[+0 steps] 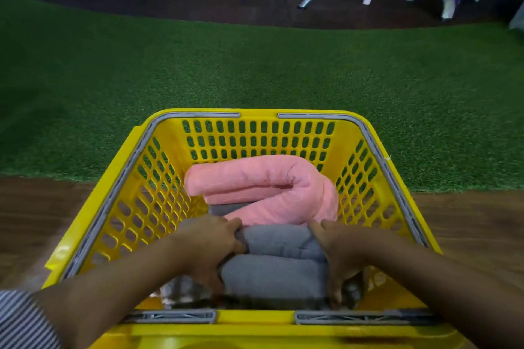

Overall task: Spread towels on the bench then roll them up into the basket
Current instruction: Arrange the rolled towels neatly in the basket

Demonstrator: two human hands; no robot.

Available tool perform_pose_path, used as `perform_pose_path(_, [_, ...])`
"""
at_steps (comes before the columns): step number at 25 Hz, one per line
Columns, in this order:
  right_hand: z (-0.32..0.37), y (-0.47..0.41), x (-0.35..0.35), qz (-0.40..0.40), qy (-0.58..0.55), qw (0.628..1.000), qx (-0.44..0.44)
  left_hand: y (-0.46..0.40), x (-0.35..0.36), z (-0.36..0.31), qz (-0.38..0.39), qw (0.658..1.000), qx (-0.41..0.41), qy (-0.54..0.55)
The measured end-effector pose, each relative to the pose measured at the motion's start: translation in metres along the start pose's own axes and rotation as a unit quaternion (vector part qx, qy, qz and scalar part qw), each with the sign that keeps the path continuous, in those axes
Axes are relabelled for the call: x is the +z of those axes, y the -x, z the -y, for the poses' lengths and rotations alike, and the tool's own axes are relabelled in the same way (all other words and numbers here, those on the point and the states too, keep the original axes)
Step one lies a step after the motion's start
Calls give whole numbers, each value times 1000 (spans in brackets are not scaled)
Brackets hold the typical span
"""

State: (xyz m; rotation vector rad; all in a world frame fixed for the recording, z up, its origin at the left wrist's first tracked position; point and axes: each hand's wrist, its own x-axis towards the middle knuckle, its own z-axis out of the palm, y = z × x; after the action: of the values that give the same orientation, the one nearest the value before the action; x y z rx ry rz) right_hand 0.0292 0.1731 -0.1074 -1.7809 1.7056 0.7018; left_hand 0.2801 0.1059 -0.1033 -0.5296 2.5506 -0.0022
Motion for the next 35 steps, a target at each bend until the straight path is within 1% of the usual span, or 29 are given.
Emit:
perform_pose_path(2, [-3, 2, 0, 30, 1, 999, 15, -1, -1, -7, 2, 1000, 0, 4])
perform_pose_path(4, [1, -1, 9, 70, -14, 997, 34, -6, -1, -18, 31, 999, 1, 16])
perform_pose_path(5, [4, -2, 10, 74, 3, 996, 40, -9, -5, -19, 43, 998, 2, 38])
perform_pose_path(6, [6, -3, 6, 75, 25, 996, 43, -11, -12, -15, 56, 994, -6, 93])
perform_pose_path(7, [6, -2, -3, 76, 42, 995, 44, -12, -22, -8, 71, 982, -23, 174])
perform_pose_path(8, [5, 0, -16, 72, 44, 995, 43, -16, -33, 3, 75, 961, -46, 261])
perform_pose_path(9, [2, 1, -31, 56, 24, 997, 41, -23, -38, 16, 59, 942, -72, 323])
perform_pose_path(10, [-3, 1, -45, 21, -11, 999, 46, -33, -40, 28, 25, 931, -102, 349])
perform_pose_path(11, [-9, -2, -58, -27, -36, 997, 58, -46, -37, 38, -14, 934, -135, 329])
perform_pose_path(12, [-14, -8, -66, -79, -46, 993, 73, -61, -29, 45, -42, 944, -174, 277])
perform_pose_path(13, [-19, -15, -71, -122, -48, 987, 89, -73, -21, 49, -56, 951, -210, 222])
perform_pose_path(14, [-23, -24, -72, -146, -49, 983, 101, -87, -10, 51, -54, 952, -226, 199])
perform_pose_path(17, [-29, -52, -54, -166, -73, 976, 116, -117, 17, 47, -13, 946, -209, 249])
perform_pose_path(20, [-30, -70, -41, -192, -109, 969, 113, -134, 36, 45, -18, 935, -199, 292])
perform_pose_path(22, [-29, -69, -42, -203, -124, 965, 112, -143, 40, 41, 5, 941, -189, 281])
perform_pose_path(25, [-25, -64, -44, -217, -91, 965, 111, -151, 38, 32, 1, 955, -203, 218])
perform_pose_path(30, [-21, -70, -40, -202, -154, 955, 156, -144, 42, 33, -67, 965, -204, 150])
perform_pose_path(33, [-22, -70, -33, -216, -176, 950, 141, -137, 42, 30, -91, 966, -200, 138])
perform_pose_path(35, [-22, -71, -30, -239, -185, 946, 118, -130, 38, 33, -146, 960, -201, 130])
